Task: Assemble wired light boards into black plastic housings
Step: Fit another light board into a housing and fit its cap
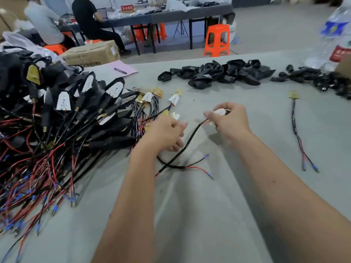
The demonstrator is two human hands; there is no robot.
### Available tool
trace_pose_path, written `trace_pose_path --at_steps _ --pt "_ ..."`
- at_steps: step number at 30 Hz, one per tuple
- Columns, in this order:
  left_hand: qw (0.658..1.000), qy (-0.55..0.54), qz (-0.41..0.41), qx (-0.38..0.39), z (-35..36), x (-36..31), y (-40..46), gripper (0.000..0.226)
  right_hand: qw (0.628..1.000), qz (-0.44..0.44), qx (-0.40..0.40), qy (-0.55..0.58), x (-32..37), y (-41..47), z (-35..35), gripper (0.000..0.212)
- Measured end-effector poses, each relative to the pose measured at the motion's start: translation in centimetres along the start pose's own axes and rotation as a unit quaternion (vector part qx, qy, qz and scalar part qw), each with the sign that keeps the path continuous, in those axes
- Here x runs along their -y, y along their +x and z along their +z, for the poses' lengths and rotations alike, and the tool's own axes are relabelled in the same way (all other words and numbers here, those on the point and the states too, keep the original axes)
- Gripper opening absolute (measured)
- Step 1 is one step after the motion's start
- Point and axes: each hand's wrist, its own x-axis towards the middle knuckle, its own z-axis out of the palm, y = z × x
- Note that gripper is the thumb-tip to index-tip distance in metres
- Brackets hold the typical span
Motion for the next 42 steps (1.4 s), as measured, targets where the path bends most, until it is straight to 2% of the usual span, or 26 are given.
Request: trace_pose_path --at_steps 2,4,8,11,13,15,17,19,22,26,28,29,32,34,36,38,40,42 --pt "0.999 0.015 0.010 0.036 0.8 -0.7 0.2 0.045 0.994 0.038 -0.072 0.070 -0.3 1.2 -2.8 0.028" --pt "0.998 0.036 0.037 0.039 1.8 -1.5 0.4 0.045 0.985 0.052 -0.106 0.128 -0.7 2.0 -4.9 0.028" --pt "0.991 0.055 0.108 0.062 5.9 -4.6 1.1 0.049 0.969 0.037 -0.123 0.211 -1.6 2.7 -7.9 0.027" --pt "0.979 0.094 0.160 0.080 8.7 -6.2 1.7 0.038 0.953 0.028 -0.159 0.257 -1.9 3.4 -9.6 0.022" --pt "0.976 0.103 0.178 0.063 10.4 -7.2 2.4 0.032 0.946 0.042 -0.140 0.291 -2.0 3.8 -10.3 0.020" --pt "0.980 0.082 0.184 0.001 12.1 -8.3 3.1 0.032 0.960 0.062 -0.062 0.266 -2.2 3.8 -10.7 0.026" --pt "0.978 0.045 0.189 -0.076 13.7 -9.6 3.8 0.030 0.978 0.082 0.034 0.188 -2.4 3.6 -11.0 0.032" --pt "0.973 0.028 0.194 -0.118 14.8 -10.8 4.6 0.027 0.983 0.065 0.086 0.146 -2.6 3.6 -11.4 0.025" --pt "0.972 0.015 0.204 -0.115 16.0 -12.4 6.2 0.027 0.988 0.041 0.037 0.145 -2.4 4.8 -12.2 0.015" --pt "0.971 -0.020 0.202 -0.123 16.8 -14.5 10.0 0.024 0.983 0.066 -0.034 0.167 -2.3 6.7 -12.4 0.016" --pt "0.964 0.056 0.215 -0.148 17.2 -15.3 12.7 0.021 0.979 0.076 -0.037 0.183 -2.4 7.2 -12.2 0.008" --pt "0.951 0.129 0.231 -0.160 17.3 -15.5 14.1 0.021 0.979 0.076 -0.042 0.182 -2.5 7.2 -12.0 0.014" --pt "0.896 0.317 0.267 -0.157 17.8 -15.9 18.1 0.050 0.985 0.037 -0.072 0.153 -3.2 7.3 -11.9 0.045" --pt "0.866 0.404 0.267 -0.124 17.9 -15.7 20.1 0.066 0.986 0.001 -0.057 0.158 -3.4 7.1 -11.8 0.049" --pt "0.842 0.458 0.268 -0.100 18.0 -15.7 21.6 0.067 0.981 -0.007 -0.046 0.187 -3.3 7.0 -11.7 0.047" --pt "0.822 0.477 0.283 -0.134 17.9 -16.0 22.6 0.056 0.976 0.004 -0.048 0.212 -3.3 7.0 -11.6 0.038" --pt "0.812 0.478 0.292 -0.165 17.7 -16.2 23.0 0.044 0.974 0.008 -0.055 0.218 -3.3 6.9 -11.6 0.019" --pt "0.815 0.479 0.286 -0.158 17.6 -16.3 23.2 0.034 0.973 0.000 -0.070 0.219 -3.2 6.9 -11.6 0.002"
